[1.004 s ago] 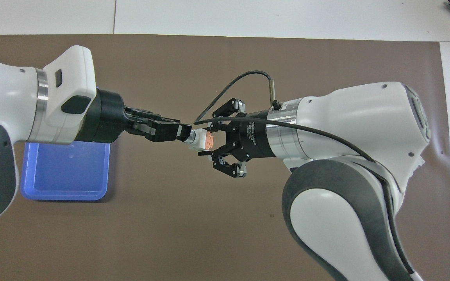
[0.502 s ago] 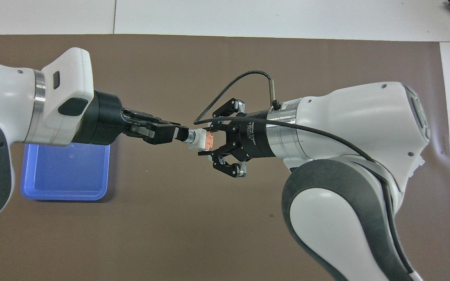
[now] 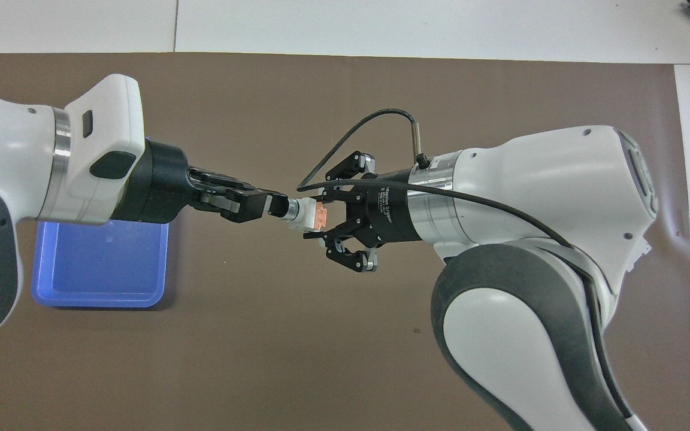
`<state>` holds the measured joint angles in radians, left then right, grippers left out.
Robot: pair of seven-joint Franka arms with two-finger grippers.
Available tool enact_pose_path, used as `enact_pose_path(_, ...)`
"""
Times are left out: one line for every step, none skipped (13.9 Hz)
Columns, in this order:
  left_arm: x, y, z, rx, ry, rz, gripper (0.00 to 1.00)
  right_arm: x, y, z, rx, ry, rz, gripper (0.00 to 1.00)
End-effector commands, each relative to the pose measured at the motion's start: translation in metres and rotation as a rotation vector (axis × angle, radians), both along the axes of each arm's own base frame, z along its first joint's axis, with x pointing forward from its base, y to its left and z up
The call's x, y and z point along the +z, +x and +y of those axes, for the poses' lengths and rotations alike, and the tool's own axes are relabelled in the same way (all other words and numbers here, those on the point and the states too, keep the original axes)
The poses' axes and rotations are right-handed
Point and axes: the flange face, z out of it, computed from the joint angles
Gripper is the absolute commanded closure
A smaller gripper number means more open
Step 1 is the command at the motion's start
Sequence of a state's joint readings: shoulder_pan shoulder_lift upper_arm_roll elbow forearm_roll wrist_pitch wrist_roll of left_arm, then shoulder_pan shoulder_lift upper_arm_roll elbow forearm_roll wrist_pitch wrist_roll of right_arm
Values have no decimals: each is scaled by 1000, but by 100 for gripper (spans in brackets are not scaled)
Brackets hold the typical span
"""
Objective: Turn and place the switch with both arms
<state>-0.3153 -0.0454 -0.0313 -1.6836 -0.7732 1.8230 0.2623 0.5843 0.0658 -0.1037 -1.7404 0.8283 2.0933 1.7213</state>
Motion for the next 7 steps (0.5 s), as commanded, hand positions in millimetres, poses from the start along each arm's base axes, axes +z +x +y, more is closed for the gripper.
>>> enact_pose_path(-6, -13, 3, -11, 4, 18, 100, 4, 3, 1, -18, 21, 7, 100)
enact_pose_path(-6, -15, 3, -11, 5, 20, 100, 4, 3, 1, -19, 21, 8, 100)
enact_pose_path(-11, -17, 4, -7, 11, 29, 100, 4, 3, 1, -18, 21, 7, 100)
enact_pose_path(-14, -18, 5, 1, 21, 42, 100, 4, 3, 1, -19, 21, 8, 100)
enact_pose_path(-16, -19, 5, 30, 36, 70, 100, 4, 3, 1, -19, 21, 8, 100)
enact_pose_path(-16, -20, 3, 58, 45, 99, 100, 4, 3, 1, -19, 21, 8, 100)
enact_pose_path(-16, -21, 2, 72, 47, 113, 100, 4, 3, 1, -18, 21, 7, 100)
